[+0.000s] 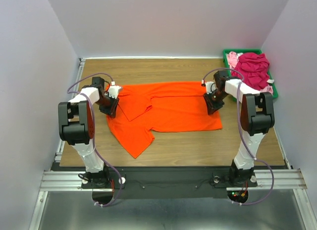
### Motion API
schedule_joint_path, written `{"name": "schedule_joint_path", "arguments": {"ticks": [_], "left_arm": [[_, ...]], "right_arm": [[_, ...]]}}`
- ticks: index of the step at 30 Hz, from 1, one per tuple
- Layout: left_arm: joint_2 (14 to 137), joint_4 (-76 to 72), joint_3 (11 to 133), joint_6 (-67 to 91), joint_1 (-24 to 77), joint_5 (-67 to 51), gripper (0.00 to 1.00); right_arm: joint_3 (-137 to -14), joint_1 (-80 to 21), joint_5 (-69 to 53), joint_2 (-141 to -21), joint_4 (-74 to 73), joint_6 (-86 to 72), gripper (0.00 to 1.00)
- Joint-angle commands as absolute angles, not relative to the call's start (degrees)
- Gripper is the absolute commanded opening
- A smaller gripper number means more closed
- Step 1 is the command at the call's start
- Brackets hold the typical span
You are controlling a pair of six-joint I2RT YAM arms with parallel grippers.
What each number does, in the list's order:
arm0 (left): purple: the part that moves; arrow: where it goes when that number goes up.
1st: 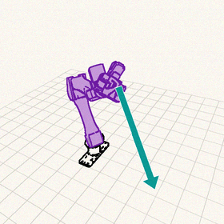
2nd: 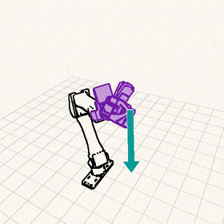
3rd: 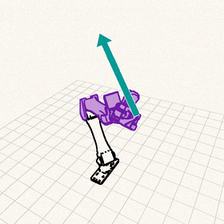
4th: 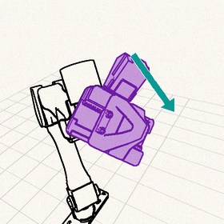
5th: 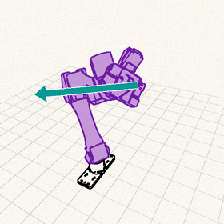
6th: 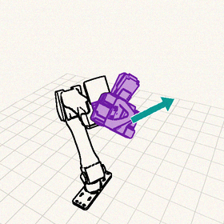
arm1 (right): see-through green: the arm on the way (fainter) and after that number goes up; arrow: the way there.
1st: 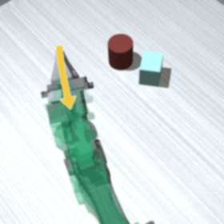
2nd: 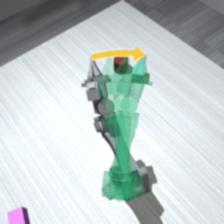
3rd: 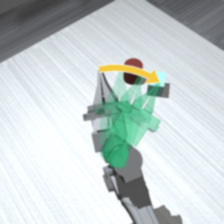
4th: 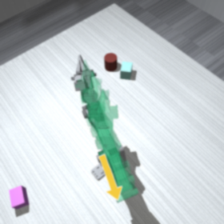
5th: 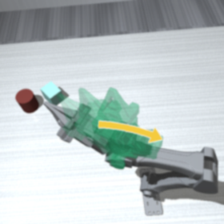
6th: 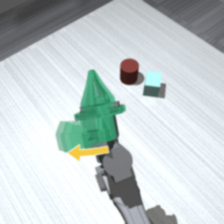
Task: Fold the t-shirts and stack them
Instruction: Fold the tshirt
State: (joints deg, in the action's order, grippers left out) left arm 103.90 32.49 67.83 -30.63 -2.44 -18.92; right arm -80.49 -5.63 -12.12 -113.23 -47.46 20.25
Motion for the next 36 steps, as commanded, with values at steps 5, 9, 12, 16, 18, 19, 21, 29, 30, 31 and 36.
{"name": "schedule_joint_path", "arguments": {"ticks": [5,9,12,16,18,19,21,29,30,31,36], "left_arm": [[102.4,36.1,71.0,-35.3,-5.4,-22.8,0.40],[96.9,44.0,72.7,-42.3,-5.3,-31.7,0.48],[92.0,47.7,70.8,-47.7,-5.1,-32.6,0.49],[86.9,48.2,63.8,-52.1,-4.0,-29.0,0.50],[84.7,47.8,61.5,-54.7,-3.3,-27.1,0.50],[84.2,47.6,60.4,-55.2,-2.9,-26.5,0.50],[83.3,46.2,57.5,-56.1,-1.7,-24.9,0.50],[82.0,43.2,54.8,-54.2,-0.5,-24.0,0.50],[82.2,43.1,54.9,-54.2,-0.5,-24.1,0.50],[82.4,43.0,54.9,-54.2,-0.5,-24.2,0.50],[83.0,42.1,54.6,-54.2,-0.5,-24.0,0.51]], "right_arm": [[-84.3,-4.2,-9.7,-113.4,-47.3,23.9,0.32],[-82.3,-4.1,-16.5,-105.2,-51.4,27.5,0.47],[-76.9,-4.2,-14.5,-98.6,-53.3,31.4,0.48],[-69.6,-4.1,-11.3,-93.1,-53.6,36.1,0.48],[-67.5,-4.2,-10.0,-92.1,-52.5,38.1,0.47],[-66.7,-4.2,-9.8,-91.8,-51.9,38.4,0.47],[-64.7,-4.3,-9.3,-91.5,-49.8,38.8,0.46],[-58.8,-6.0,-6.6,-91.0,-44.6,41.5,0.45],[-58.1,-6.2,-6.2,-91.2,-43.3,41.7,0.45],[-57.9,-6.2,-5.9,-91.5,-42.9,41.8,0.45],[-57.2,-6.8,-4.7,-93.1,-39.9,42.2,0.45]]}}
